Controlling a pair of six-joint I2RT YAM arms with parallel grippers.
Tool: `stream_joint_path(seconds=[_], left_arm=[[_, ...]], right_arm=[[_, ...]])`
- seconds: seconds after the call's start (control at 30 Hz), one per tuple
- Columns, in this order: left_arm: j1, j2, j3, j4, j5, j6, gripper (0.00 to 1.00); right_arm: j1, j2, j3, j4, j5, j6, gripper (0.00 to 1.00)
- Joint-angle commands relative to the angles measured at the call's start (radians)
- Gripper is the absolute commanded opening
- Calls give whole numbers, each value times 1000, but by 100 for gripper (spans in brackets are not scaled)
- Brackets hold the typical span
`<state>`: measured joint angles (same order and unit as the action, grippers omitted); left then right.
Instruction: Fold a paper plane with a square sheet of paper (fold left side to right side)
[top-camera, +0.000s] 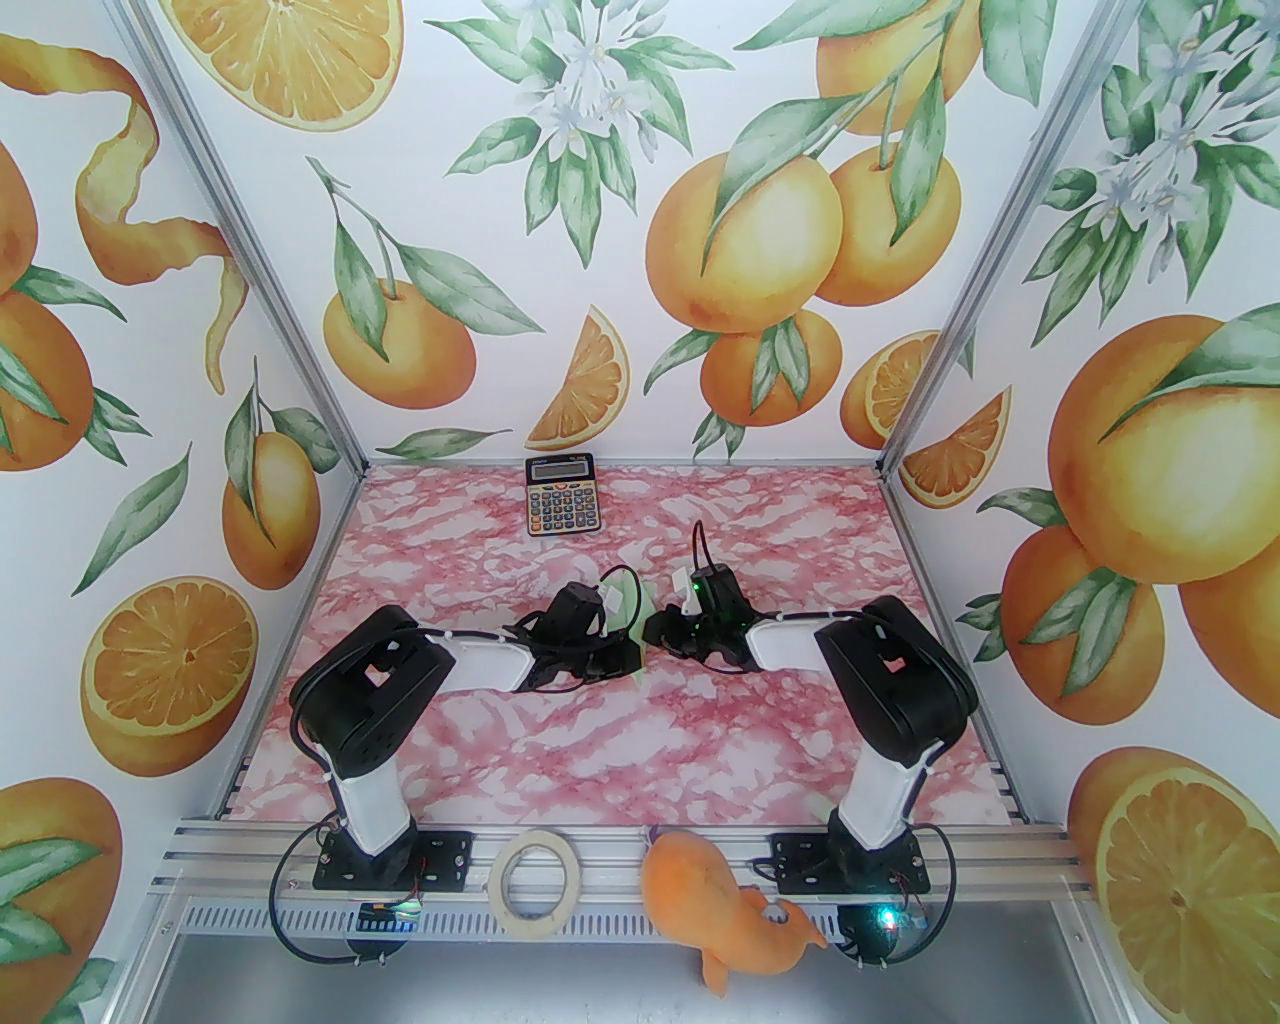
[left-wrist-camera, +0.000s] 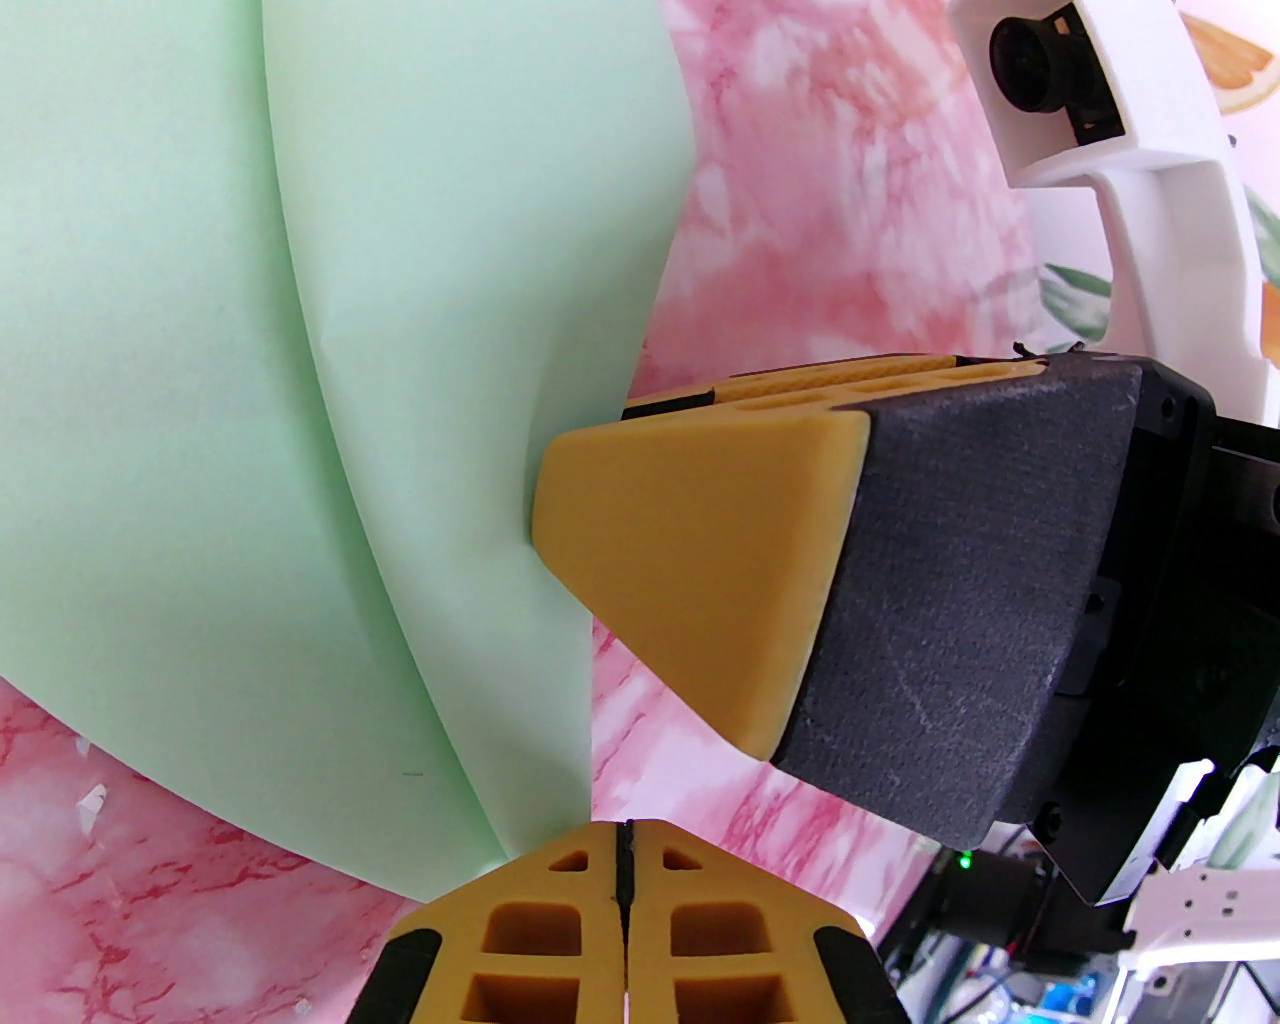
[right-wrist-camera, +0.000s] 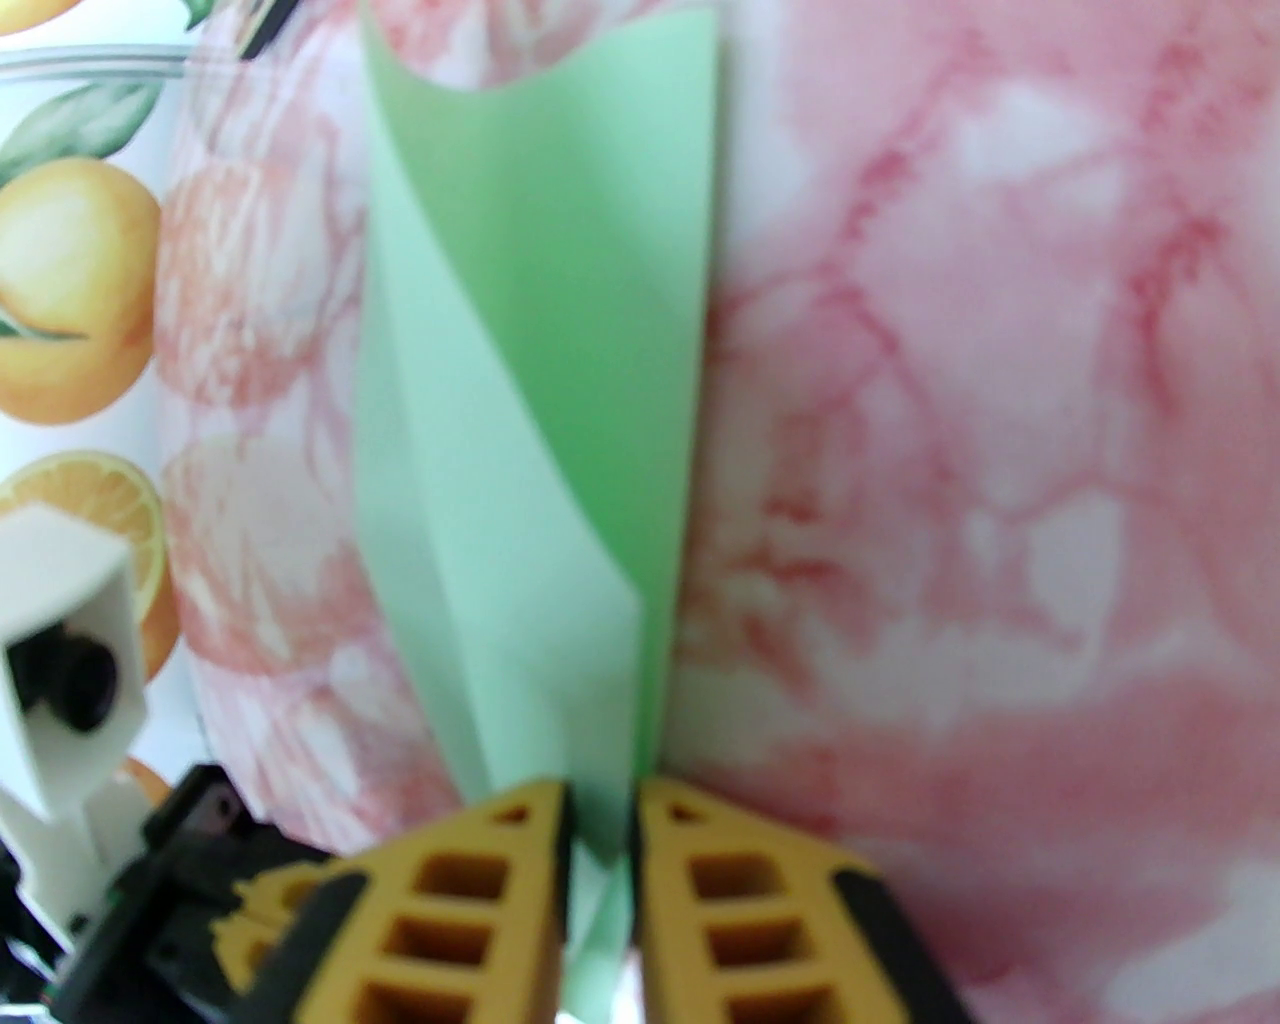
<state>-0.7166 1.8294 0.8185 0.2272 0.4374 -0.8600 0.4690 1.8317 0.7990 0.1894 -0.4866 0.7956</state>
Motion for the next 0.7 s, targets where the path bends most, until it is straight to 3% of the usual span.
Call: stream_joint_path(seconds=[0.0,0.67], left_arm=[[-4,-10,-4,3,11,12,4],[-6,30,-5,48,40,6,4]], right_arm=[[3,51,22,-14,74,-36,19],[3,55,17,-18,68,-38,18]])
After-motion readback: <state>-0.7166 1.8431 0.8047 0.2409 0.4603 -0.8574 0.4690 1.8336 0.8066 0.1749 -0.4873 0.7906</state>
